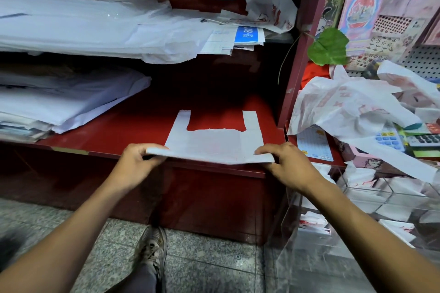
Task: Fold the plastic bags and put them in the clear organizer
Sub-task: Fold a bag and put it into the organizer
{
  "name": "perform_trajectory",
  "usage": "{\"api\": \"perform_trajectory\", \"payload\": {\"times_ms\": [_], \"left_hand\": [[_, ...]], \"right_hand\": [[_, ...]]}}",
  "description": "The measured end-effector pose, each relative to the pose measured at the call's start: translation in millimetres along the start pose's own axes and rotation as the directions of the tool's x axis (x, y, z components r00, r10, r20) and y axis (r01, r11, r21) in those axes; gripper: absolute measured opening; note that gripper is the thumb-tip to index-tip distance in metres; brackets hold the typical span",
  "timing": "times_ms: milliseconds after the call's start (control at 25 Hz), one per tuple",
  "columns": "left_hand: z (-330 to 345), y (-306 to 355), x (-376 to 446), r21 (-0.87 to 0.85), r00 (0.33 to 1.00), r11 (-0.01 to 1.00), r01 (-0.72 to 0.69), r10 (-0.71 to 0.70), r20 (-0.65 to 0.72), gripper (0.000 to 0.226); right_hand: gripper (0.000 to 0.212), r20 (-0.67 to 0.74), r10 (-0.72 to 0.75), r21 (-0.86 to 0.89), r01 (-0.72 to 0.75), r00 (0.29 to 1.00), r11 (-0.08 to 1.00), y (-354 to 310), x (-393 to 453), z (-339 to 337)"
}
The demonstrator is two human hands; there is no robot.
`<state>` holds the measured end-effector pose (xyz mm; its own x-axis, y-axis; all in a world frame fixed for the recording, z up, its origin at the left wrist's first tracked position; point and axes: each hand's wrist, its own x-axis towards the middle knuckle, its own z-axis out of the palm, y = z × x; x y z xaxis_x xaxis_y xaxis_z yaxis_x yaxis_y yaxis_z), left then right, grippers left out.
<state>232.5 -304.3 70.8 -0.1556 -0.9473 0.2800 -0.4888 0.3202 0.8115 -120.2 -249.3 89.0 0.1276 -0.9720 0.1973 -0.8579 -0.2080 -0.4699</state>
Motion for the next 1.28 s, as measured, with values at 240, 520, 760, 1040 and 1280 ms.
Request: {"api": "perform_trajectory", "payload": {"times_ms": [240, 520, 760, 1040, 1280], "left_hand": [[10, 13, 3, -0.141, 0.998, 0.989, 0.039, -0.046, -0.044, 0.025], [20, 18, 11, -0.048, 0.963, 0.979, 0.199, -0.204, -0.177, 0.026], [22, 14, 15, 0.144, 0.977, 0.979, 0.145, -0.119, -0.174, 0.013], [25, 10, 14, 0.193, 0.977, 0.966, 0.17, -0.139, -0.164, 0.006], [28, 24, 16, 0.332, 0.977, 0.926, 0.178, -0.127, -0.171, 0.009]], "right_hand": [[0.013, -0.121, 0.232, 0.374, -0.172, 0.965, 0.911, -6, 14, 8], [0.011, -0.188, 0.41, 0.276, -0.353, 0.892, 0.894, -12, 26, 14], [0.02, -0.194, 0.405, 0.197, -0.368, 0.894, 0.909, -16, 26, 17], [0.018, -0.185, 0.361, 0.137, -0.339, 0.914, 0.931, -17, 24, 18], [0.029, -0.211, 0.307, -0.053, -0.325, 0.928, 0.944, -18, 24, 23]]}}
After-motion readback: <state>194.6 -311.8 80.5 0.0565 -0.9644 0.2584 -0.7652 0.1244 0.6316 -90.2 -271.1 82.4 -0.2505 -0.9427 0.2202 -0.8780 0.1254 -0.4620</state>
